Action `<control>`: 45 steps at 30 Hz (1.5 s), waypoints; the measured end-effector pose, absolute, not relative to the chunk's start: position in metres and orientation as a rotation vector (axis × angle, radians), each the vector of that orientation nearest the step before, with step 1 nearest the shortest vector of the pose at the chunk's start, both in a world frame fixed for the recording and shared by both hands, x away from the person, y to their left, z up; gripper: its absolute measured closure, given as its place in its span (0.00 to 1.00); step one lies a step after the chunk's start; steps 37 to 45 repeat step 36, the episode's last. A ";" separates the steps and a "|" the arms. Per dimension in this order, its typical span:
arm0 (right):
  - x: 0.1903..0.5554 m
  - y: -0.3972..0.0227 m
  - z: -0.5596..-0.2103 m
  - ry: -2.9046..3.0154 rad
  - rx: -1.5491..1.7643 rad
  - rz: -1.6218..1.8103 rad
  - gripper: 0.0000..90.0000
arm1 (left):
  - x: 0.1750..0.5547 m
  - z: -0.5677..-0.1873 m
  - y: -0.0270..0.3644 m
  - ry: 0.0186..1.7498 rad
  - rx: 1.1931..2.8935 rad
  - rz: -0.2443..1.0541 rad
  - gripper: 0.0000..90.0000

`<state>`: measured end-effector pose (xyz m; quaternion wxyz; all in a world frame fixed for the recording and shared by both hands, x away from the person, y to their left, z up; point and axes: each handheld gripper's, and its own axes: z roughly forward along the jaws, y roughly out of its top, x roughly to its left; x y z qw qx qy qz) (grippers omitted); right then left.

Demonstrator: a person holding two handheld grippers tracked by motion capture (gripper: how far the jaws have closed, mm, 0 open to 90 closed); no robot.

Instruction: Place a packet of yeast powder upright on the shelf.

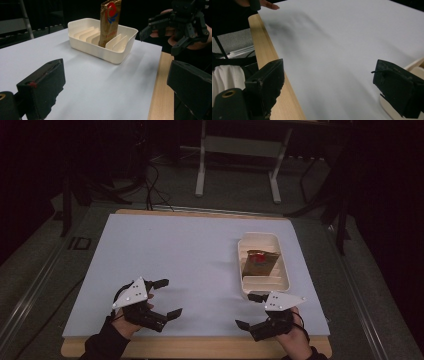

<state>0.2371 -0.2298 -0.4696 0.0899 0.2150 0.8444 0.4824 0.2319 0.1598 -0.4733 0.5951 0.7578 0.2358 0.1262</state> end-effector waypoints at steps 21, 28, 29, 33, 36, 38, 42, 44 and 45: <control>0.238 -0.241 -0.483 2.530 0.699 1.375 0.11 | 0.235 -0.478 0.161 0.554 1.771 0.294 0.03; 0.242 -0.243 -0.485 2.534 0.723 1.377 0.11 | 0.237 -0.483 0.159 0.566 1.784 0.279 0.03; 0.242 -0.243 -0.486 2.536 0.722 1.375 0.11 | 0.237 -0.483 0.159 0.566 1.783 0.279 0.03; 0.242 -0.243 -0.486 2.538 0.717 1.383 0.11 | 0.237 -0.484 0.159 0.567 1.775 0.276 0.03; 0.242 -0.243 -0.485 2.543 0.701 1.388 0.11 | 0.237 -0.485 0.158 0.567 1.780 0.275 0.03; 0.242 -0.243 -0.485 2.543 0.701 1.388 0.11 | 0.237 -0.485 0.158 0.567 1.780 0.275 0.03; 0.242 -0.243 -0.485 2.543 0.701 1.388 0.11 | 0.237 -0.485 0.158 0.567 1.780 0.275 0.03; 0.242 -0.243 -0.485 2.543 0.701 1.388 0.11 | 0.237 -0.485 0.158 0.567 1.780 0.275 0.03; 0.242 -0.243 -0.485 2.543 0.701 1.388 0.11 | 0.237 -0.485 0.158 0.567 1.780 0.275 0.03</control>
